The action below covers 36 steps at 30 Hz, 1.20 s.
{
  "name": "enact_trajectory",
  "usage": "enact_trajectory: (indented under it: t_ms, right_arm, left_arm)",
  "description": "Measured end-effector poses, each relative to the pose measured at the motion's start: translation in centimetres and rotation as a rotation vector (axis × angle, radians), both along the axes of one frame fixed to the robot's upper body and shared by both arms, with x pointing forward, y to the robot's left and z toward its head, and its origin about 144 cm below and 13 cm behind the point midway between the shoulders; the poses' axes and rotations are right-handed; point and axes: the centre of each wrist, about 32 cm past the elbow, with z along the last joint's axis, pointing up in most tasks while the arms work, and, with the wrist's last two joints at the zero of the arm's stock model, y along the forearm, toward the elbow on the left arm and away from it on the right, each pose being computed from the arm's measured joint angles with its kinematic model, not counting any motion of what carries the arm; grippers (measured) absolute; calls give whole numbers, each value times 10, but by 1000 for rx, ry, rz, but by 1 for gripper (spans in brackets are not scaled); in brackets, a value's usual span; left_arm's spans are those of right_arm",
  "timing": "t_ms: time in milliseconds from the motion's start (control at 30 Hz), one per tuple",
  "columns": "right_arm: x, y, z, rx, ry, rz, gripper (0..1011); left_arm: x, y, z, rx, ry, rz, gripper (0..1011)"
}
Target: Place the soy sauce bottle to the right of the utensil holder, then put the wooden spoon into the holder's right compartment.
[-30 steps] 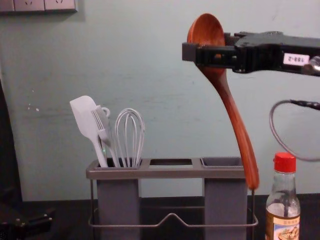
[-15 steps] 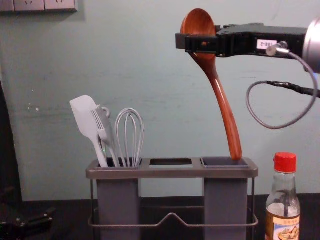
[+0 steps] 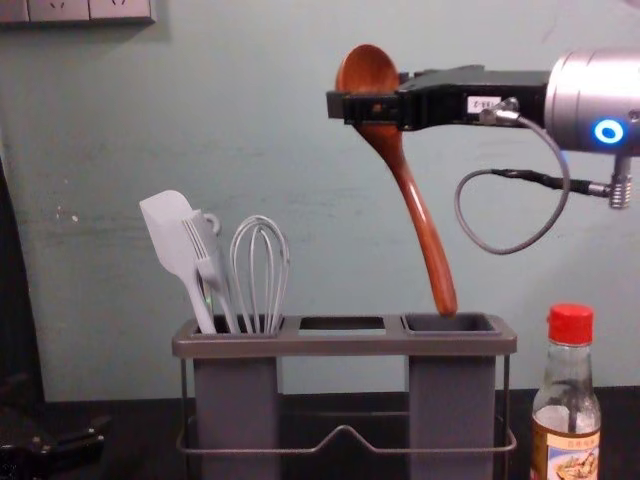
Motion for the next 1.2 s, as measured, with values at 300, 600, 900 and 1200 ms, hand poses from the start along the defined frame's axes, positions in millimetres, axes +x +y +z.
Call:
enact_trajectory:
  t_ms: [300,600,900,1200]
  right_arm:
    - [9,3,-10,-15,24,9,838]
    - [10,1,-13,-39,39,3,838]
    - [-7,-13,-13,-99,95,0,838]
    - [-24,-34,-15,-77,102,-25,838]
  left_arm:
    - [0,0,0,0,0,0,1012]
    - [0,0,0,0,0,0,1011]
    - [0,0,0,0,0,0,1012]
    - [0,0,0,0,0,0,1011]
